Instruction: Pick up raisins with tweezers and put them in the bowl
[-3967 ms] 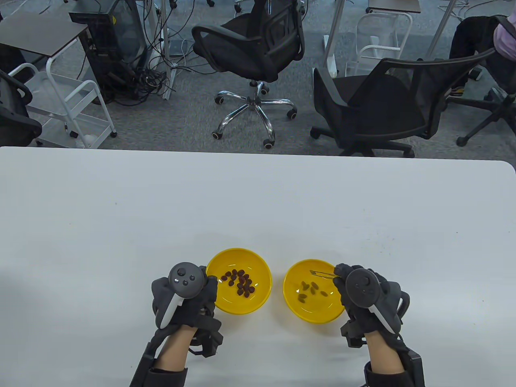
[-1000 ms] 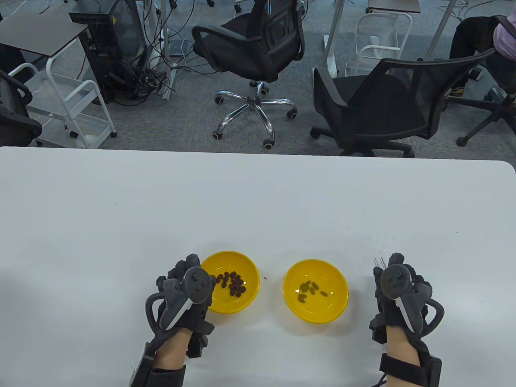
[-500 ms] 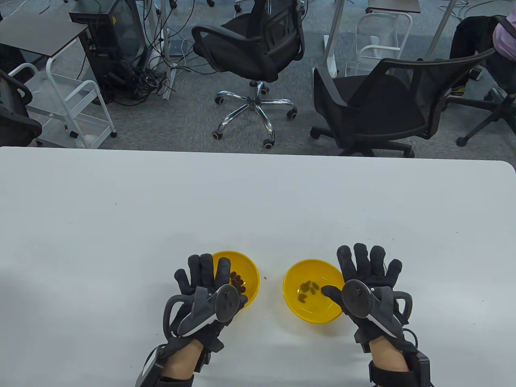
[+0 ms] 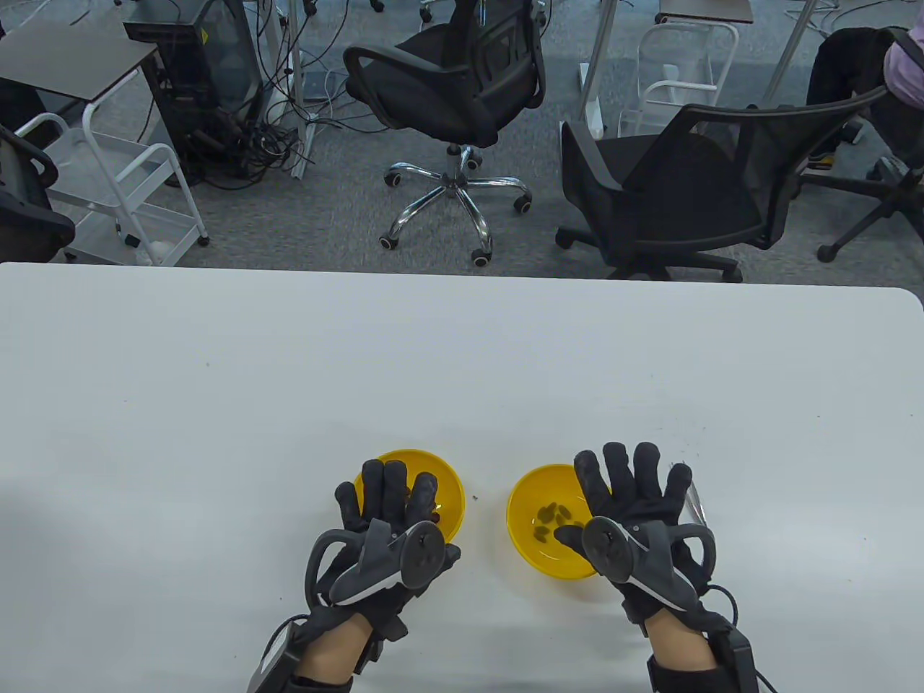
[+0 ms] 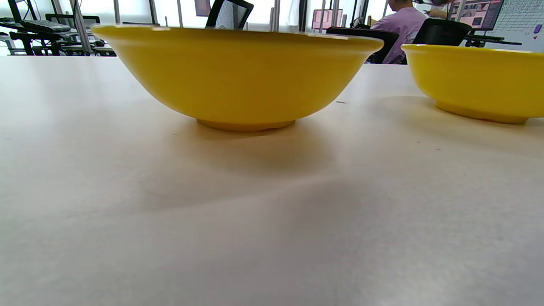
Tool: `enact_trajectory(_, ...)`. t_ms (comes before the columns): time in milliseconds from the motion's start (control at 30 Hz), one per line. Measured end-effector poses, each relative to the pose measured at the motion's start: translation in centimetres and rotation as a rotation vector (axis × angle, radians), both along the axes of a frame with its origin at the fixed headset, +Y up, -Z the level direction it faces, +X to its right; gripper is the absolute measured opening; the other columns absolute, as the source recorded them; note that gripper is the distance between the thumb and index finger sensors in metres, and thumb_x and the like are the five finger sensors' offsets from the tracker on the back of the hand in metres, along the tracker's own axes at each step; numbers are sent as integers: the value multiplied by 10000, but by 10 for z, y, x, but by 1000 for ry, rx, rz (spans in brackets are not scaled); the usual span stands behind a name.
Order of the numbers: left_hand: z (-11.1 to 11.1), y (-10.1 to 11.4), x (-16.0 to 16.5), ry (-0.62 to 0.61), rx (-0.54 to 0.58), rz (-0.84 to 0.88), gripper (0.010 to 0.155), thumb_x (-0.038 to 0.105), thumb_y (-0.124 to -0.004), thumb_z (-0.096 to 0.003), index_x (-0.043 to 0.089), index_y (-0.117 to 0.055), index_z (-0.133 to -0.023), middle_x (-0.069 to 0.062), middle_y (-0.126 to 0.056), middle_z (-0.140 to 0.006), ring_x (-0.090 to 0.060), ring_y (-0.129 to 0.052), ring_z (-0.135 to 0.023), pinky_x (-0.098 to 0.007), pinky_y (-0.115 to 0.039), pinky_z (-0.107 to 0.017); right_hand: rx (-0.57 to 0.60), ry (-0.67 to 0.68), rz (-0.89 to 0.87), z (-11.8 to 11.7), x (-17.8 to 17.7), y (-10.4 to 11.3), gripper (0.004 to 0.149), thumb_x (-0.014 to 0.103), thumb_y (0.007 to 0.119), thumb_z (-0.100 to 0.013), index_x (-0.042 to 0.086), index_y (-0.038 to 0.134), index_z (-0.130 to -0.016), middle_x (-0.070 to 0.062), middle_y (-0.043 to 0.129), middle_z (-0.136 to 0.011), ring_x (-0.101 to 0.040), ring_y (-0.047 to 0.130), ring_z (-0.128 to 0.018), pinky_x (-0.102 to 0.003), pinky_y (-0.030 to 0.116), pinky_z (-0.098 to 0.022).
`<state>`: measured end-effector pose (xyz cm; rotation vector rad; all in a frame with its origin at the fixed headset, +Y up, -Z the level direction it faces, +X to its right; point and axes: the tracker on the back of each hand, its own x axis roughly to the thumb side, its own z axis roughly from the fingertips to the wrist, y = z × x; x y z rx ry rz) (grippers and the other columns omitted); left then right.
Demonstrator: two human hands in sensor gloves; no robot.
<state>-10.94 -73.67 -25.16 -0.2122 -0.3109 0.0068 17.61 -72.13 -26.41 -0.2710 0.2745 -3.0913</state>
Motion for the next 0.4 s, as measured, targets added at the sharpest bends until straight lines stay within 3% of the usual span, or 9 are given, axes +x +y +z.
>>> enact_trajectory(400, 0, -1, 1, -5, -5, 4, 901, 672, -404, -542, 119, 53, -1086, -359, 29, -1149, -638, -23, -1057, -827, -104, -637, -7, -15, 7, 0, 1, 1, 931, 665, 632, -379, 237, 283, -1128, -184, 316, -1180, -578, 273, -1106, -798, 191, -667)
